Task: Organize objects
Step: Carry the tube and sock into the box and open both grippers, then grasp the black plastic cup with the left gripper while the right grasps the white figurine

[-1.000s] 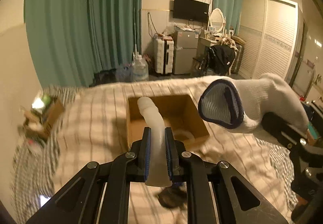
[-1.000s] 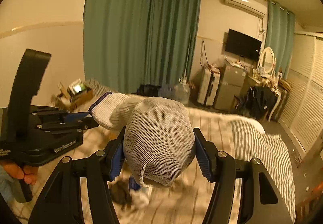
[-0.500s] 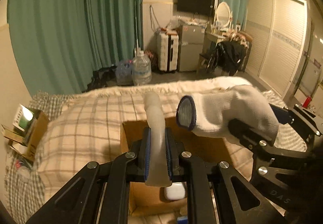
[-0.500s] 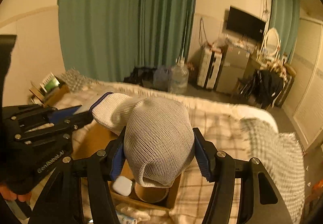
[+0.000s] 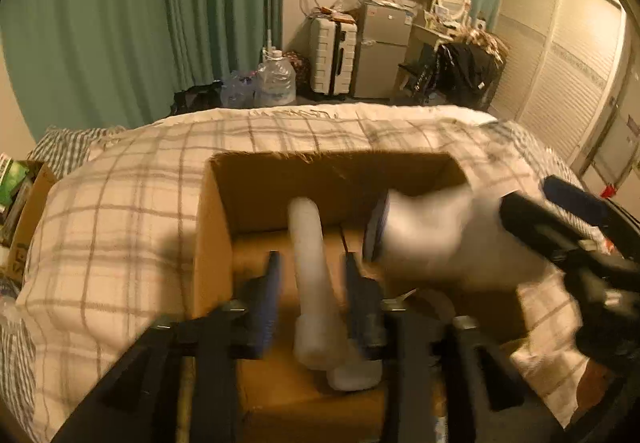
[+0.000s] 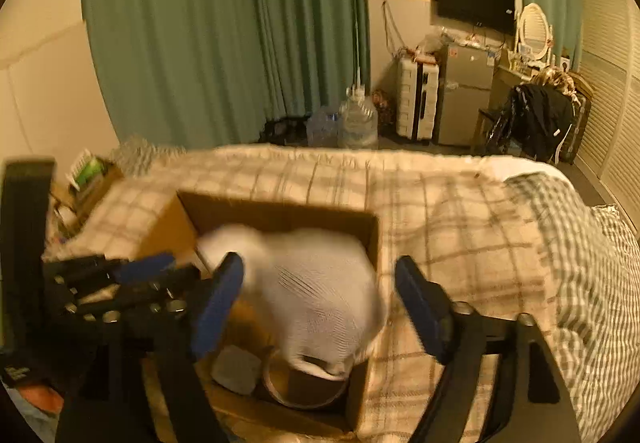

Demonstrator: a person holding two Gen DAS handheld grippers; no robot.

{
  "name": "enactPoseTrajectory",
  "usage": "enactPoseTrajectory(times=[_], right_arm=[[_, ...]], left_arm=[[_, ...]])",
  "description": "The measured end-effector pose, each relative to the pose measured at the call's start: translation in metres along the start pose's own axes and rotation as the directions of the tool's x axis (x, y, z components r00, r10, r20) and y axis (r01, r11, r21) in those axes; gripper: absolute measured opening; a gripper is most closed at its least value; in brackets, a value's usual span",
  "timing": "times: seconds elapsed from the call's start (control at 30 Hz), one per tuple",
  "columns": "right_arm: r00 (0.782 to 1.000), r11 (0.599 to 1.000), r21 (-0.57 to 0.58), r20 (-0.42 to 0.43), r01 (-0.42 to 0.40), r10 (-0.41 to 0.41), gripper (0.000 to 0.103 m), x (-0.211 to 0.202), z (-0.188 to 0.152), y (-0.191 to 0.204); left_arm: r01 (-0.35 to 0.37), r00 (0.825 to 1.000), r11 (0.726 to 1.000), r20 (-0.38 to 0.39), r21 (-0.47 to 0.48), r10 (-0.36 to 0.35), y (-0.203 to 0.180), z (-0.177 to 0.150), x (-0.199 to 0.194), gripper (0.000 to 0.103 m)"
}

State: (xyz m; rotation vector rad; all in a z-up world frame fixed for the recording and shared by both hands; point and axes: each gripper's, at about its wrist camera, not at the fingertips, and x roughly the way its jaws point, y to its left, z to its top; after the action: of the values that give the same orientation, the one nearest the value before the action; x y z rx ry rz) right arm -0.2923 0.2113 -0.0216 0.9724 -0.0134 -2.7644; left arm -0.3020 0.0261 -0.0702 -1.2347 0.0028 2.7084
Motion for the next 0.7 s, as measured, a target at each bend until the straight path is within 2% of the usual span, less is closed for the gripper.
enactPoseTrajectory(times=[0.07, 0.13, 0.23, 0.37, 0.47, 0.57, 0.7], right_arm=[[0.999, 1.000, -0.002, 0.036, 0.004, -0.004, 0.087, -0.023, 0.008, 0.003], [0.997, 1.000, -0.013, 0.072, 0.022, -0.021, 0.088, -0.050, 0.015, 0.007], [0.994, 0.998, -0.039, 0.103, 0.043, -0.039, 0.088, -0.090, 0.022, 0.015], [0.987, 0.997, -0.060, 0.154, 0.056, -0.046, 0.088, -0.151, 0.023, 0.026], [0.981, 0.997, -0.063, 0.192, 0.047, -0.035, 0.088, -0.194, 0.024, 0.032], [0.975, 0.993, -0.084, 0.213, 0.082, -0.062, 0.088, -0.224, 0.023, 0.038], [0.971, 0.988, -0.126, 0.229, 0.094, -0.063, 0.088, -0.246, 0.007, 0.048]], left_arm=[[-0.009, 0.999, 1.000, 0.051, -0.018, 0.010, 0.001, 0.000, -0.022, 0.073], [-0.023, 0.996, 1.000, 0.083, -0.013, 0.024, 0.001, 0.002, -0.040, 0.074], [-0.046, 0.993, 0.999, 0.106, -0.009, 0.047, 0.000, 0.003, -0.075, 0.083], [-0.039, 0.985, 0.999, 0.170, -0.011, 0.040, 0.000, -0.005, -0.126, 0.101], [-0.026, 0.981, 0.999, 0.192, 0.034, 0.019, -0.006, -0.013, -0.154, 0.103], [-0.045, 0.977, 0.996, 0.211, 0.071, 0.029, -0.013, -0.025, -0.177, 0.103], [-0.051, 0.976, 0.997, 0.213, 0.065, 0.036, -0.015, -0.047, -0.193, 0.103]])
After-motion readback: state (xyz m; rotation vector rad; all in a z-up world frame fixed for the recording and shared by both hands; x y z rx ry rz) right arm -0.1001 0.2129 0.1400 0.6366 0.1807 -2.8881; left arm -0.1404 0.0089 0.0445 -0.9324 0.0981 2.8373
